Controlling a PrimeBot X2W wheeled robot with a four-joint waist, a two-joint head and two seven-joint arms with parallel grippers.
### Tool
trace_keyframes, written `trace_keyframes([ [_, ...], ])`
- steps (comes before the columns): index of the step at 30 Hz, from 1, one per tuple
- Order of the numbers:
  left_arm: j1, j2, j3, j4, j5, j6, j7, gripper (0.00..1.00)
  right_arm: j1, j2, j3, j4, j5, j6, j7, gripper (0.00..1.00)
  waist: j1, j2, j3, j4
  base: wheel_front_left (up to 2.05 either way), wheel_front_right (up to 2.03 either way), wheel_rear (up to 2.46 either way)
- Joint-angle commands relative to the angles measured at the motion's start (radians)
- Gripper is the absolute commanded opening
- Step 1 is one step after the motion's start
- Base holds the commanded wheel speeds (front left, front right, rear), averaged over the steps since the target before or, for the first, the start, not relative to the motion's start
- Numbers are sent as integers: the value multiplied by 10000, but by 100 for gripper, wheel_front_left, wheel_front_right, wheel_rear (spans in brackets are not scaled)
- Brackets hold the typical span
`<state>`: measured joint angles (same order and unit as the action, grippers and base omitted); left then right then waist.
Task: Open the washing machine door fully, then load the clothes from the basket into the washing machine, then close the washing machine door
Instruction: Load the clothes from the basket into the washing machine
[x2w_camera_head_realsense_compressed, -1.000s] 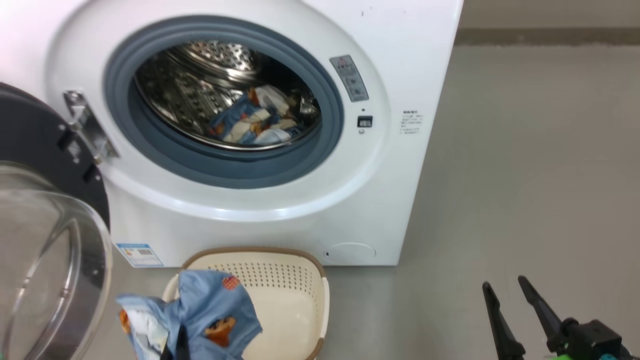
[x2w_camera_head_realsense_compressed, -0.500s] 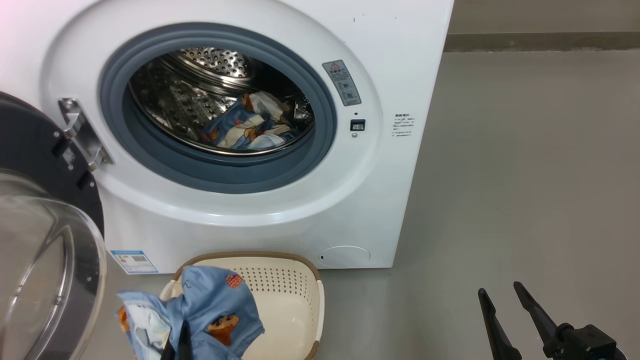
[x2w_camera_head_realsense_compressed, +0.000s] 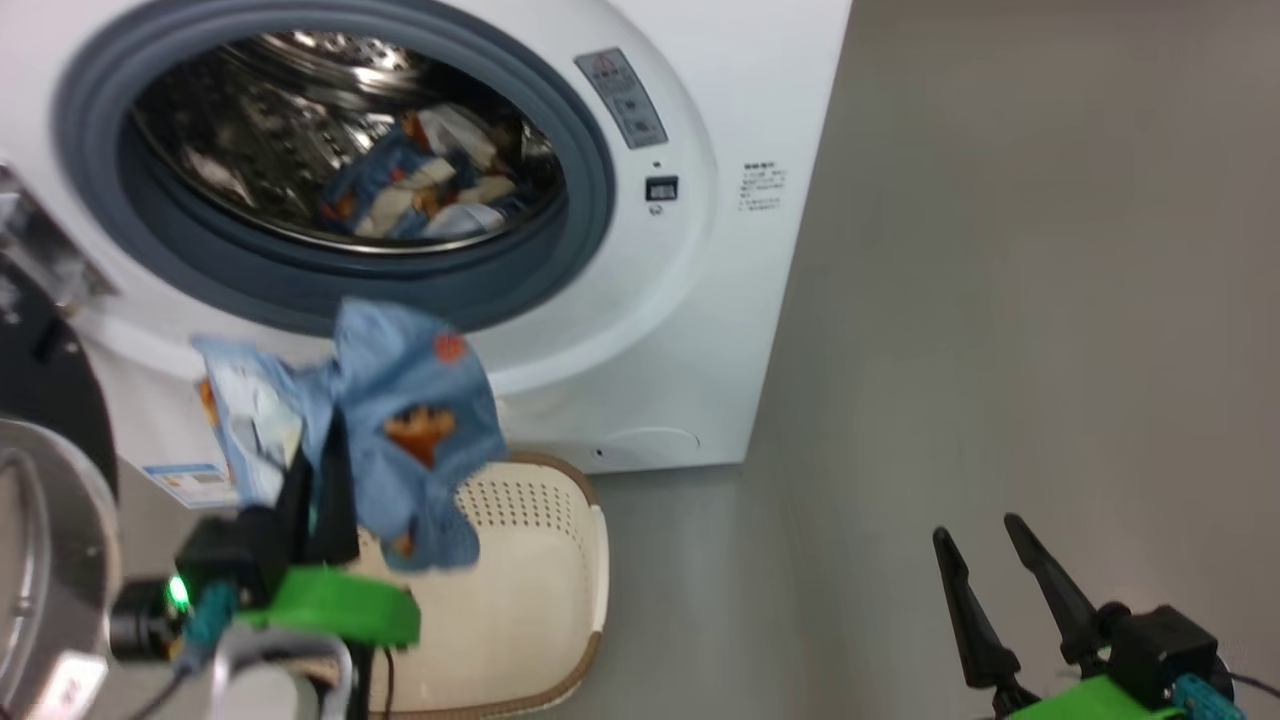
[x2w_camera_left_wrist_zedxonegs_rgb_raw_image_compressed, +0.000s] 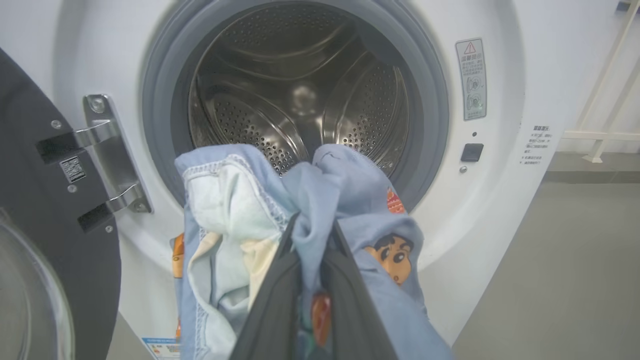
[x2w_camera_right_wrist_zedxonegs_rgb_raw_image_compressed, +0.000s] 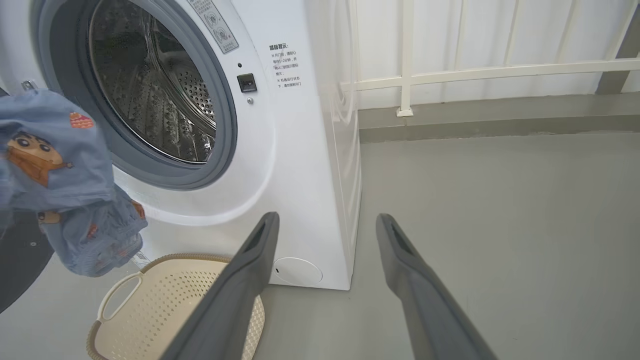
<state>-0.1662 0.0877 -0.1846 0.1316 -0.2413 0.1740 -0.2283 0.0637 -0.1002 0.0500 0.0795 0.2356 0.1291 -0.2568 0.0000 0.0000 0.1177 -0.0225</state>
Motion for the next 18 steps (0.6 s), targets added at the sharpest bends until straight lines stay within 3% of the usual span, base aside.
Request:
trace_keyframes([
  [1, -769, 279, 388, -75, 164, -28, 1, 0, -409, -65, 285, -257, 118, 16, -49, 100, 0, 0, 819, -577, 0, 0, 0],
  [13, -5508, 1254, 782, 3109, 690, 2, 64, 0, -1559, -245, 840, -30, 584, 16, -49, 100, 0, 0, 2956, -1777, 0, 0, 0],
  [18, -7389, 1927, 830, 4883, 915, -232, -87, 0, -1674, -263, 900, 118, 821, 16, -49, 100, 0, 0, 3775, -2247, 0, 0, 0],
])
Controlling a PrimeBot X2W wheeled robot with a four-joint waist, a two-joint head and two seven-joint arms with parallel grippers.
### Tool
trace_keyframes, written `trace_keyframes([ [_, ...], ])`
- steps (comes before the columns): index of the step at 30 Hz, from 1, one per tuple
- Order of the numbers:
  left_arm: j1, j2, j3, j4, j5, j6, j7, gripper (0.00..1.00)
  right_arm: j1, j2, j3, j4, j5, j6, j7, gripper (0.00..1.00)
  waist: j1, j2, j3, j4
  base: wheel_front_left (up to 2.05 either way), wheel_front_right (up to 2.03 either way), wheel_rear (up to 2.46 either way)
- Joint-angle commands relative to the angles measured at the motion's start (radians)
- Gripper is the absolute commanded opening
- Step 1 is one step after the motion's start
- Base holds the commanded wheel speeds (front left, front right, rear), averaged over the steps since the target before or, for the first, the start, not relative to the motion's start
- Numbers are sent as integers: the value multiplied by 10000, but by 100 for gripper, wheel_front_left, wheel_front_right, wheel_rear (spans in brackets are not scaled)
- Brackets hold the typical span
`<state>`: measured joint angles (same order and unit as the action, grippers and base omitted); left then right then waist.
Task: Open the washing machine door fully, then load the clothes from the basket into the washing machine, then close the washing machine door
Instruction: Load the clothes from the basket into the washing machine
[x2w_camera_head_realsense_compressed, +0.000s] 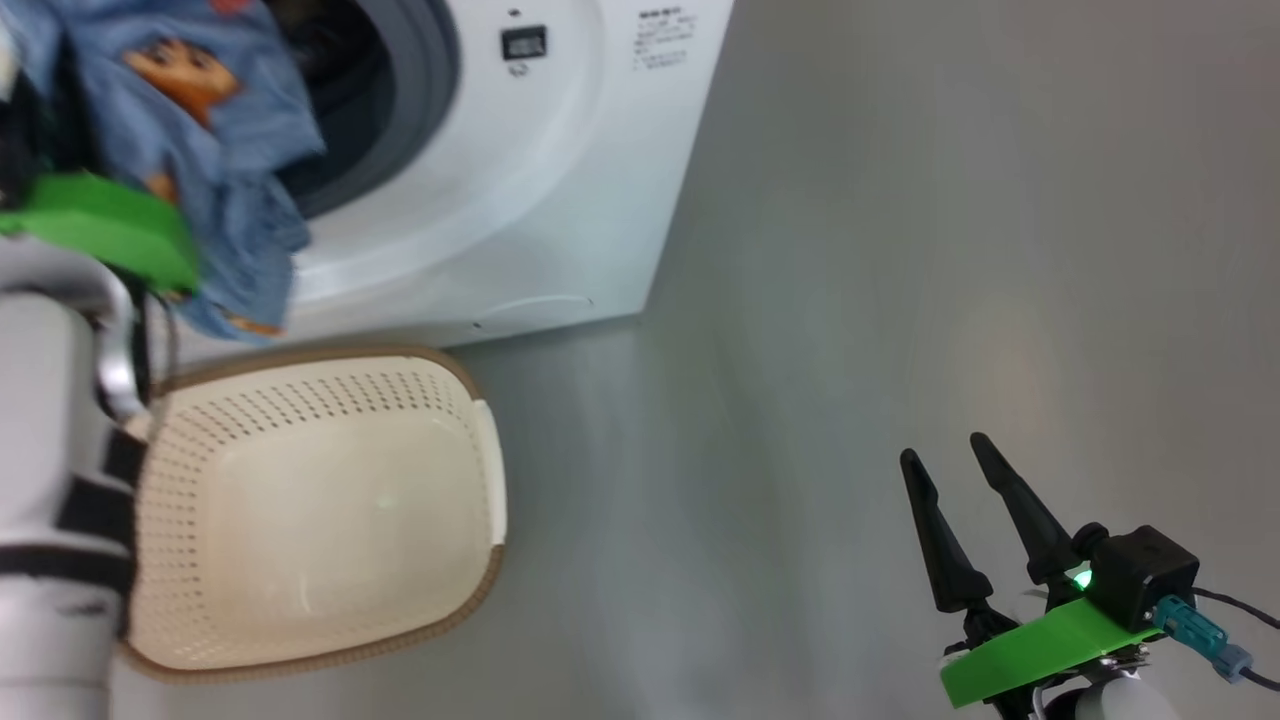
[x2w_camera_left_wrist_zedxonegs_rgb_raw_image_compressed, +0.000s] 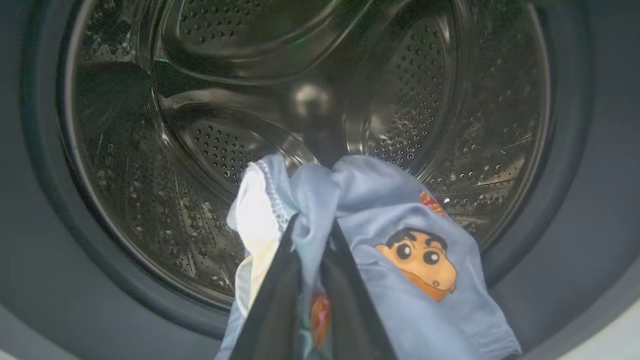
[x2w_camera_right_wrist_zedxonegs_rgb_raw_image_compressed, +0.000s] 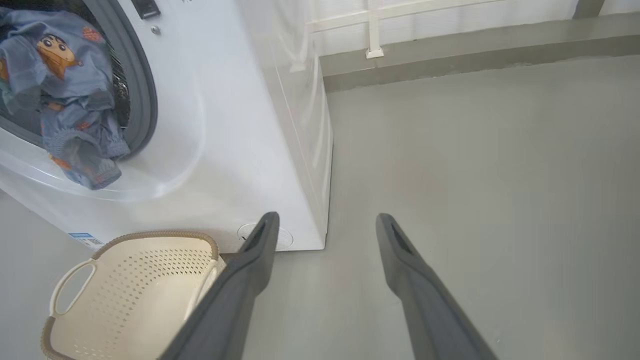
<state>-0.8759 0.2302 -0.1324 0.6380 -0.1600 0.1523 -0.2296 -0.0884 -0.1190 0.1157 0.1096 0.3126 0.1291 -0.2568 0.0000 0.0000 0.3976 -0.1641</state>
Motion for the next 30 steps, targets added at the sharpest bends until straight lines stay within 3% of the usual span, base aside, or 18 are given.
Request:
trace_keyframes([
  [1, -654, 631, 288, 195, 163, -63, -101, 0, -162, -67, 281, -135, 109, 16, -49, 100, 0, 0, 1137, -918, 0, 0, 0],
  [12, -3633, 1307, 260, 2340, 511, -2, -311, 0, -225, -369, 573, 68, 420, 16, -49, 100, 0, 0, 2454, -1487, 0, 0, 0],
  [30, -5473, 1581, 688, 908, 664, 173, -320, 0, 16, -610, 545, -24, 748, 16, -49, 100, 0, 0, 3159, -1575, 0, 0, 0],
])
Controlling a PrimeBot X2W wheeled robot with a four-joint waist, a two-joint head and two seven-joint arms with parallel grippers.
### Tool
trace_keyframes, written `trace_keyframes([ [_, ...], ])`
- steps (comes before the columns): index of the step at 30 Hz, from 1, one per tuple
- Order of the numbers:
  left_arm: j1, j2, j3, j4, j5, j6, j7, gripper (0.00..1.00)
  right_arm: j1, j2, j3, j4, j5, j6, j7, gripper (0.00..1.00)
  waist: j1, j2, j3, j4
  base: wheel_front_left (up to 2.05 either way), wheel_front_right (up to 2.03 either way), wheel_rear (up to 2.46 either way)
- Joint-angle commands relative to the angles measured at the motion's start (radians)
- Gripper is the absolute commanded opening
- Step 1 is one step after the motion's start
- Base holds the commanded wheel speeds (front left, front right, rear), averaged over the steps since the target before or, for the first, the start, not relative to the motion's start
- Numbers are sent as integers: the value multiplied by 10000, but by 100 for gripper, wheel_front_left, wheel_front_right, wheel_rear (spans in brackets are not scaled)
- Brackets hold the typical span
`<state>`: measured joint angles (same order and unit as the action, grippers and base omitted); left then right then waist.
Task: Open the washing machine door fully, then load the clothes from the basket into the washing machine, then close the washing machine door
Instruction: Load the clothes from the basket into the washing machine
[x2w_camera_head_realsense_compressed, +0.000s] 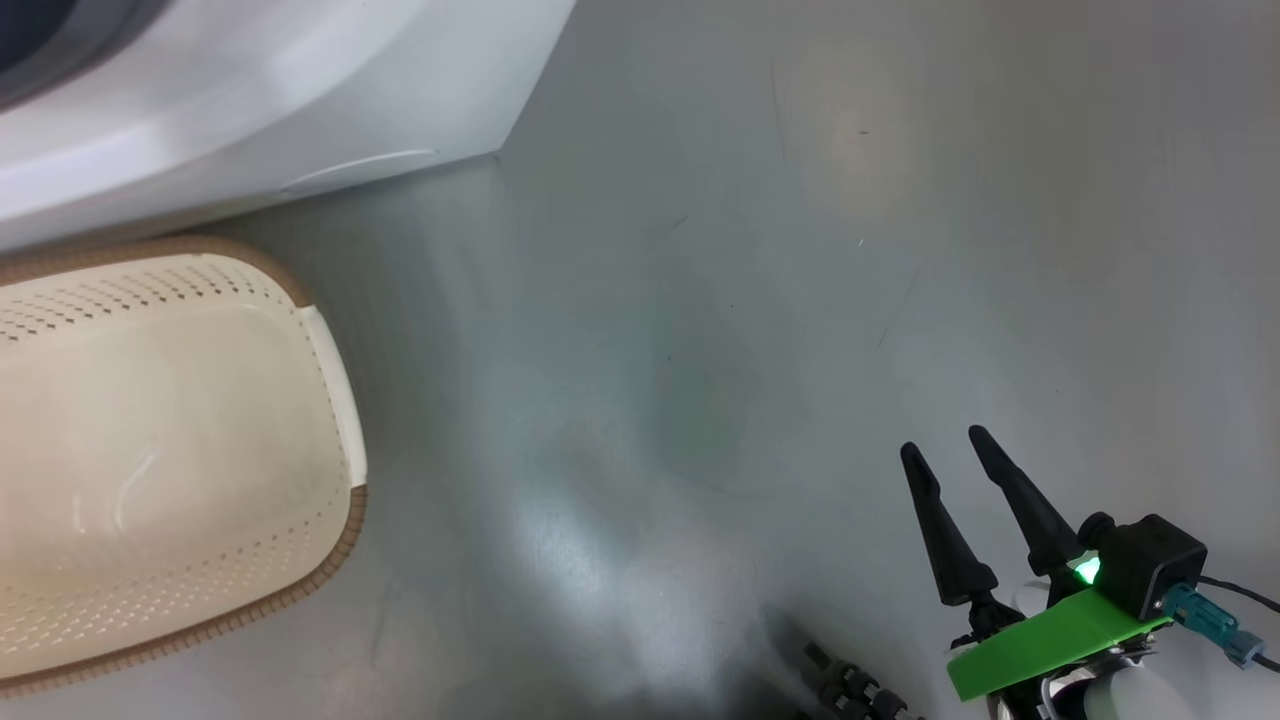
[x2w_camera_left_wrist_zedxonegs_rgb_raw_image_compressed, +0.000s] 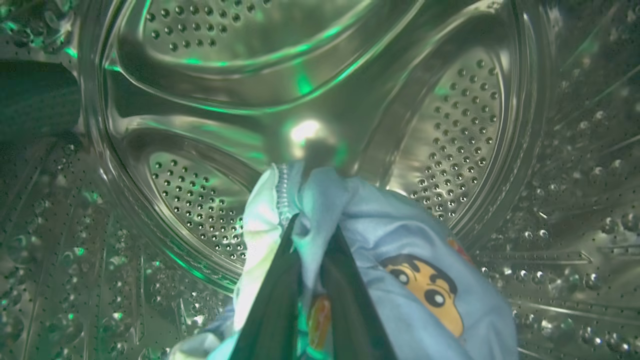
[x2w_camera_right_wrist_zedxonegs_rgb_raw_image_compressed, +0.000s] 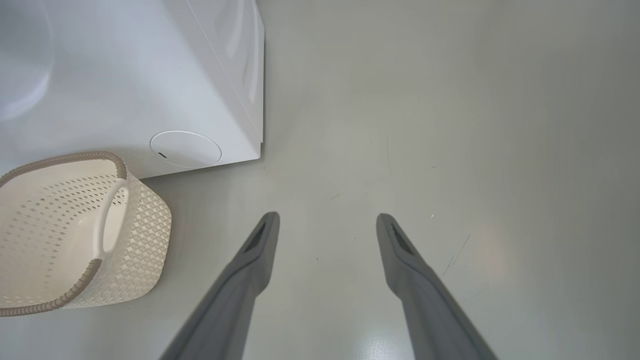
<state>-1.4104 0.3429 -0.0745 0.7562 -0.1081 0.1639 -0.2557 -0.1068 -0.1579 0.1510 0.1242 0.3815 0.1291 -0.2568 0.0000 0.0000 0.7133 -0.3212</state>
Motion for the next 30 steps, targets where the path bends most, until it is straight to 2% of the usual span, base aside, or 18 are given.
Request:
trace_keyframes([
  [1, -154, 458, 73, -319, 193, 15, -60, 0, 197, -236, 190, -186, 68, 16, -49, 100, 0, 0, 24, -7, 0, 0, 0],
  [5, -210, 448, 100, -634, 309, 58, -60, 0, 166, -259, 163, -211, 101, 16, -49, 100, 0, 0, 115, -20, 0, 0, 0],
  [12, 32, 434, 447, -1716, 459, 460, -60, 0, 92, -195, 161, -214, 129, 16, -49, 100, 0, 0, 263, -42, 0, 0, 0],
  [22, 175, 317, 270, 508, 573, 352, -60, 0, 128, -197, 189, -157, 153, 16, -49, 100, 0, 0, 150, 27, 0, 0, 0],
  [24, -70, 267, 153, 1341, 598, 296, -60, 62, 157, -218, 175, -110, 149, 16, -49, 100, 0, 0, 96, 70, 0, 0, 0],
  [25, -153, 228, 158, 1589, 561, 302, -60, 84, 167, -218, 167, -94, 150, 16, -49, 100, 0, 0, 67, 89, 0, 0, 0],
  [26, -230, 195, 146, 1816, 545, 309, -60, 100, 175, -215, 163, -82, 149, 16, -49, 100, 0, 0, 37, 106, 0, 0, 0],
  [30, -438, 90, 12, 2658, 601, 435, -55, 100, 193, -183, 185, -51, 157, 16, -49, 100, 0, 0, -174, 189, 0, 0, 0],
])
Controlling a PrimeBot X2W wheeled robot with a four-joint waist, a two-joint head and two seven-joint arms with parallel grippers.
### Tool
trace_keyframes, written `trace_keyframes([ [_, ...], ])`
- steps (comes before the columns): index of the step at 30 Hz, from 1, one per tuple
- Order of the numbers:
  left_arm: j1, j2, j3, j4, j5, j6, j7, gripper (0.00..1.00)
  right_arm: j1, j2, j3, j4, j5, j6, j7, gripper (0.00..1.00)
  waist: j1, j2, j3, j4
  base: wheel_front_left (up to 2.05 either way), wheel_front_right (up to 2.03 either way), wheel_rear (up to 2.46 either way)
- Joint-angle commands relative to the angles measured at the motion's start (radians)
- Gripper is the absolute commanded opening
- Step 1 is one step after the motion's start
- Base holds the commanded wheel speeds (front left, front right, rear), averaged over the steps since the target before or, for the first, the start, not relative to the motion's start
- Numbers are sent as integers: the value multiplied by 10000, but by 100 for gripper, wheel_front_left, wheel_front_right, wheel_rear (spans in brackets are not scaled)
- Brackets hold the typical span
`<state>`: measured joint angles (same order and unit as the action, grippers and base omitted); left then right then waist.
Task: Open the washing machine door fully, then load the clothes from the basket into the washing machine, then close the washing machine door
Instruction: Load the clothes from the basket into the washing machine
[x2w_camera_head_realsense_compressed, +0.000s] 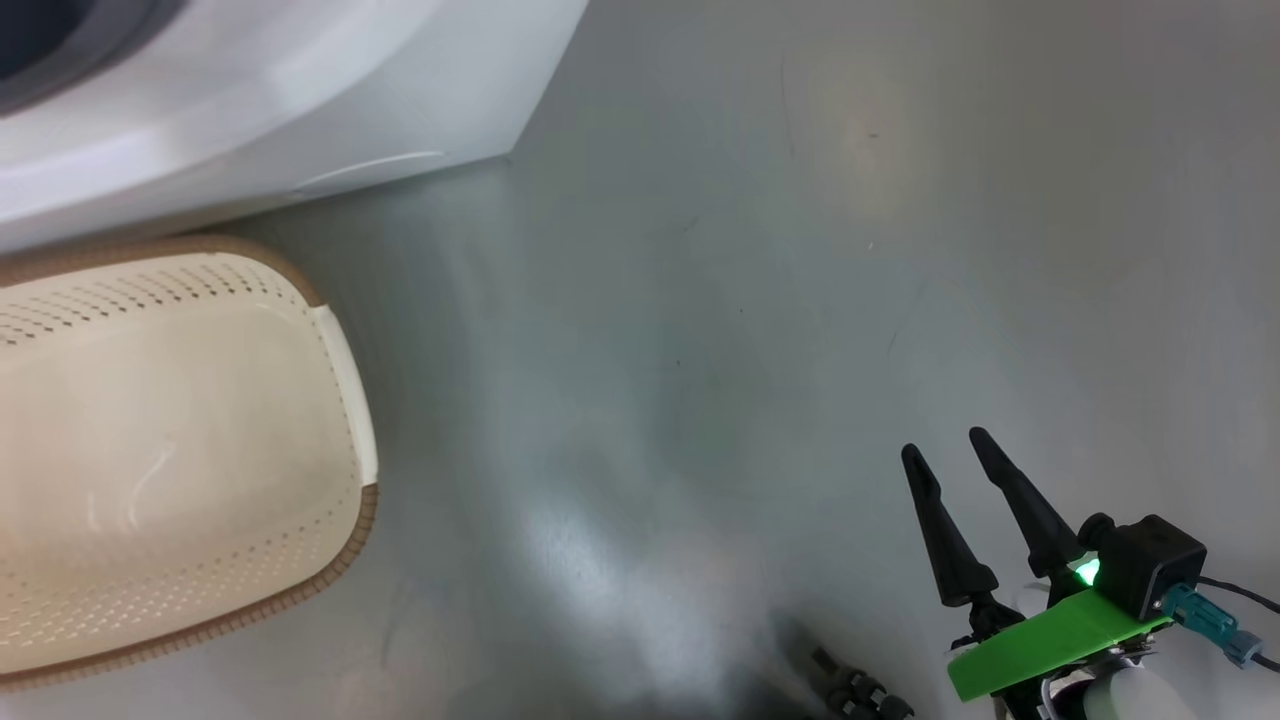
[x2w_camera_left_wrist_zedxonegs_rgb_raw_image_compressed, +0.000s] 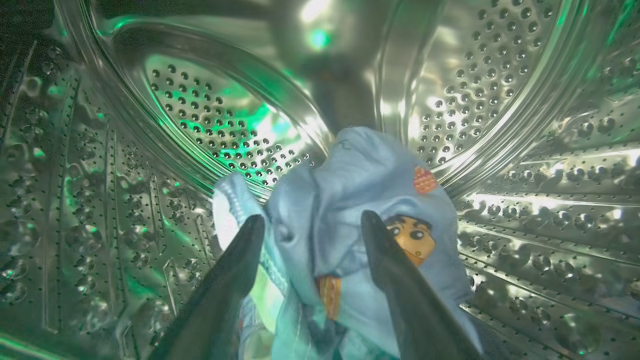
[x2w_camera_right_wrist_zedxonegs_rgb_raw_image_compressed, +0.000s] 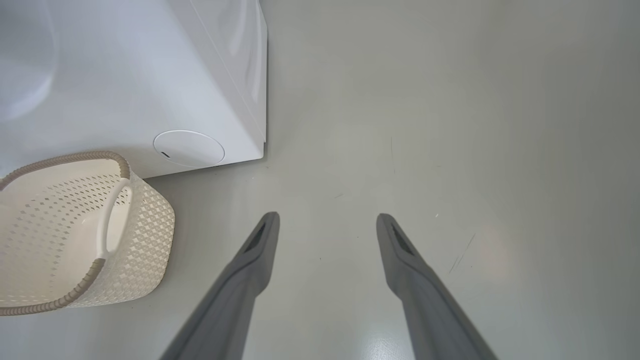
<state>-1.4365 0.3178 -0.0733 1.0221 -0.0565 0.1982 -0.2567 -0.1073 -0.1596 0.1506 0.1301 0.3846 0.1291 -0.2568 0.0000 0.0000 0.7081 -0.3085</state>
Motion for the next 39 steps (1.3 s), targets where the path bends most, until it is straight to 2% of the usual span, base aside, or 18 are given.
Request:
trace_keyframes([
  [1, -215, 301, -39, 280, 103, 145, 35, 100, 217, -166, 188, -105, 123, 16, -49, 100, 0, 0, -185, 90, 0, 0, 0],
  [9, -425, -187, -182, 1711, -13, 279, 895, 100, 290, -198, 158, -57, 85, 16, -49, 100, 0, 0, -591, 351, 0, 0, 0],
  [17, 152, -740, -88, 2173, -399, 312, 472, 100, 322, -206, 98, 53, 26, 16, -49, 100, 0, 0, -1232, 804, 0, 0, 0],
  [26, 1329, -1399, 43, 2273, -877, 47, 38, 100, 342, -227, -29, 224, -115, 16, -49, 100, 0, 0, -2092, 1377, 0, 0, 0],
  [30, 1994, -1683, 192, 1895, -1159, -175, -37, 100, 405, -196, -42, 301, -202, 16, -49, 100, 0, 0, -2515, 1645, 0, 0, 0],
  [39, 4337, -2204, -80, -591, -1068, -746, -49, 100, 472, -22, -290, 363, -418, 16, -49, 100, 0, 0, -3388, 2201, 0, 0, 0],
])
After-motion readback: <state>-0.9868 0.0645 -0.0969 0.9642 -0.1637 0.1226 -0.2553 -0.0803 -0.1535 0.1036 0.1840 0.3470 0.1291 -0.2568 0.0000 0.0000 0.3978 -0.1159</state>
